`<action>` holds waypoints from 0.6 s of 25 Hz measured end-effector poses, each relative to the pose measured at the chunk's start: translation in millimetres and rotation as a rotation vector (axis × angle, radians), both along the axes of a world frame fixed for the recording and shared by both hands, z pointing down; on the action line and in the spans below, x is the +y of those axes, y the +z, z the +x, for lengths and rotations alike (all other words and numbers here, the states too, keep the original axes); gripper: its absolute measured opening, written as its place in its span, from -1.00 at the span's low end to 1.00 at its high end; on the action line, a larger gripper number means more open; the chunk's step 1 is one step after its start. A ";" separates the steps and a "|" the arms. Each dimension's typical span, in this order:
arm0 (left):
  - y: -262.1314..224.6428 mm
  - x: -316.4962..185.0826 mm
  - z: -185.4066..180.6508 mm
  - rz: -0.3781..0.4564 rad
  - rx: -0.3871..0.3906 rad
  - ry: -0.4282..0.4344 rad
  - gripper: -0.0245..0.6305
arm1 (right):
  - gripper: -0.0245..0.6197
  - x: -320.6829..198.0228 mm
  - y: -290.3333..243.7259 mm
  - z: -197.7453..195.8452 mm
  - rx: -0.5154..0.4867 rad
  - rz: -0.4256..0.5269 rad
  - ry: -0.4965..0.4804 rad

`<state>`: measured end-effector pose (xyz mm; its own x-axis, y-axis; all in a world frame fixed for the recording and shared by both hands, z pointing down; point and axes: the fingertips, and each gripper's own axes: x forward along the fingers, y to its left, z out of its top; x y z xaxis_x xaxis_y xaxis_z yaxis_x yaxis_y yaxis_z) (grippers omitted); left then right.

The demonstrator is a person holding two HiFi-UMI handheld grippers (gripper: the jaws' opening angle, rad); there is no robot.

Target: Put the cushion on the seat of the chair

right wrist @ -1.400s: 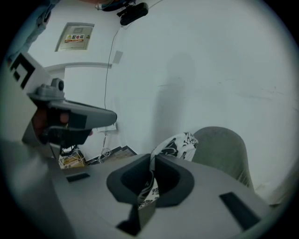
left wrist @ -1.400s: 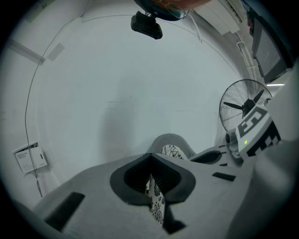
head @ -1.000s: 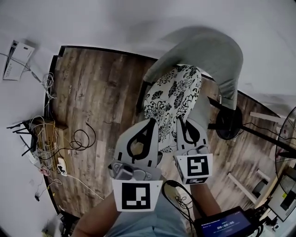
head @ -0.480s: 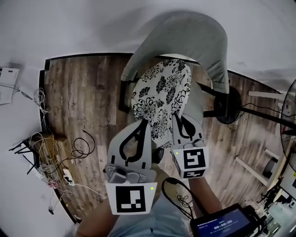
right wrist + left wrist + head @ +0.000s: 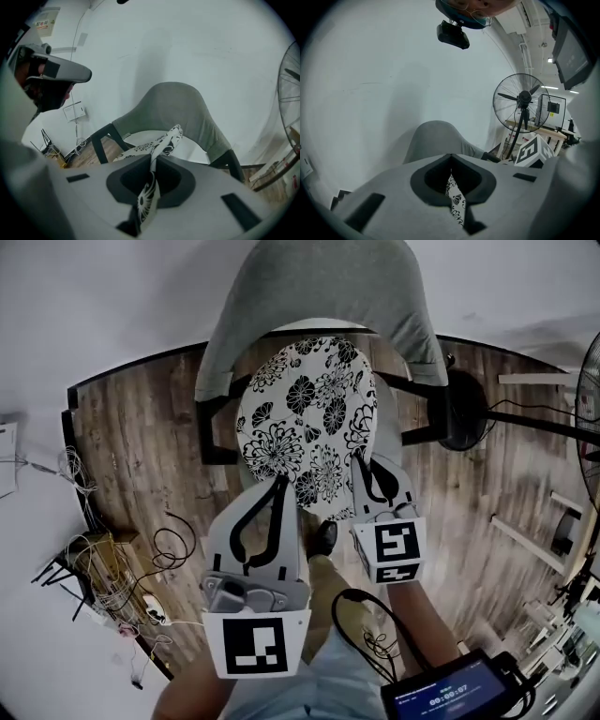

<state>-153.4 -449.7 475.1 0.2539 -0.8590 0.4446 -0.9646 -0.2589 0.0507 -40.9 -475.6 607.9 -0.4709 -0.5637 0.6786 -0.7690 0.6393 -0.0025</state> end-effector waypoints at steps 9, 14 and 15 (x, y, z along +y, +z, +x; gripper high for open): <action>24.2 -9.7 24.0 -0.043 0.006 0.060 -0.90 | -0.83 -2.4 34.9 52.7 0.021 -0.056 0.130; 29.1 -13.8 32.3 -0.047 0.014 0.076 -0.90 | -0.81 -5.2 47.0 71.6 0.040 -0.067 0.181; 29.8 -15.2 34.4 -0.048 0.016 0.077 -0.90 | -0.81 -6.2 49.2 75.5 0.045 -0.069 0.190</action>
